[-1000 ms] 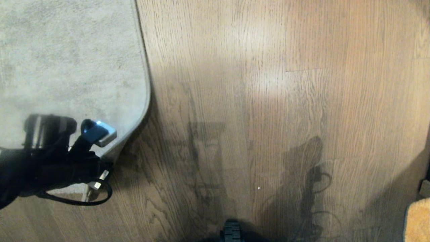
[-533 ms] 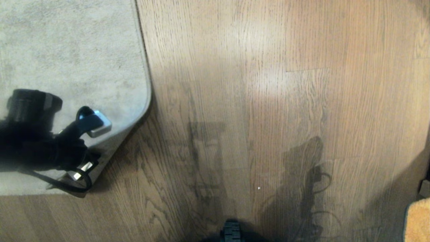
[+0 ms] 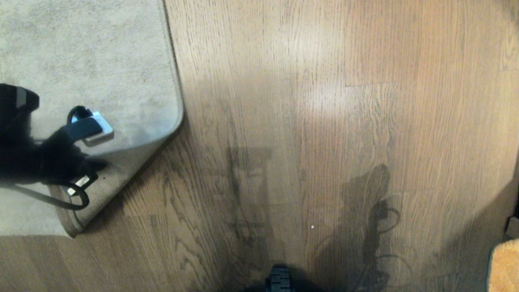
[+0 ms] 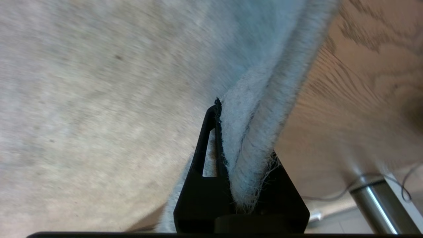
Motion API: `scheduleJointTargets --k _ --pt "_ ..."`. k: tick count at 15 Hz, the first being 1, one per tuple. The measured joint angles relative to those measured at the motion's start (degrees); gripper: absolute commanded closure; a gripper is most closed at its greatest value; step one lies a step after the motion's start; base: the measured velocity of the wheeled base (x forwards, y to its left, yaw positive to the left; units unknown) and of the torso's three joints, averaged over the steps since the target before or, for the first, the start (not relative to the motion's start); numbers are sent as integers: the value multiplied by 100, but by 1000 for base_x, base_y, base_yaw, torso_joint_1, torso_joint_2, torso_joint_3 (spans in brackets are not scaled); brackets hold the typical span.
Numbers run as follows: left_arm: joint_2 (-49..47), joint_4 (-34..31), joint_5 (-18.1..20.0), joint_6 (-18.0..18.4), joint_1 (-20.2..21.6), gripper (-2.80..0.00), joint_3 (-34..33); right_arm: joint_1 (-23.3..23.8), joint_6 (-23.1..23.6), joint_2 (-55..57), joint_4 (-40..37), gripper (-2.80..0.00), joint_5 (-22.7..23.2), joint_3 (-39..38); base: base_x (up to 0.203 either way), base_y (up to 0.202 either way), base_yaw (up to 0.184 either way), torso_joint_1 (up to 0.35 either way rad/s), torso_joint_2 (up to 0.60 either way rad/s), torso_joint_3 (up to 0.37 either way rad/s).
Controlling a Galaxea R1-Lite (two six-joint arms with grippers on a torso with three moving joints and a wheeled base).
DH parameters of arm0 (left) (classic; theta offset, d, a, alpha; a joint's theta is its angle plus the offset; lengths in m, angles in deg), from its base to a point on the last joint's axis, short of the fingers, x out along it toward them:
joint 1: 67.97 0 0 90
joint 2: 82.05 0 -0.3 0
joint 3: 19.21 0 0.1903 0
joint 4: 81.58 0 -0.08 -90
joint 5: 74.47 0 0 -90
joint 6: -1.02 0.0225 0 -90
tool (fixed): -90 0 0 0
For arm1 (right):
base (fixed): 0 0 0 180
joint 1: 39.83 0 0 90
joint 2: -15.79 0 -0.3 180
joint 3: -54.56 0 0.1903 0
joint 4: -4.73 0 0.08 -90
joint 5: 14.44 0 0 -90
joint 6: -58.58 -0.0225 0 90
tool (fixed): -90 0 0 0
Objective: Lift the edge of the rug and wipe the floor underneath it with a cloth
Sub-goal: Lift up the carpet
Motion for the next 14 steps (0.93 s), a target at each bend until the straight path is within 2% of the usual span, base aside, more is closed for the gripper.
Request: scheduleJointTargets --k 3,8,12,14 --pt "0 11 334 -7 143 0 237 0 2 0 -2 0 -1 0 0 0 0 0 0 0" --pt "151 11 395 -118 288 0 289 0 2 0 -2 0 2 0 0 0 0 0 0 0" --pt "372 11 409 -587 532 0 287 0 2 0 -2 0 0 0 0 0 0 0 0 0" --pt "449 8 403 -694 569 0 282 0 0 0 -2 0 -1 0 0 0 0 0 0 0"
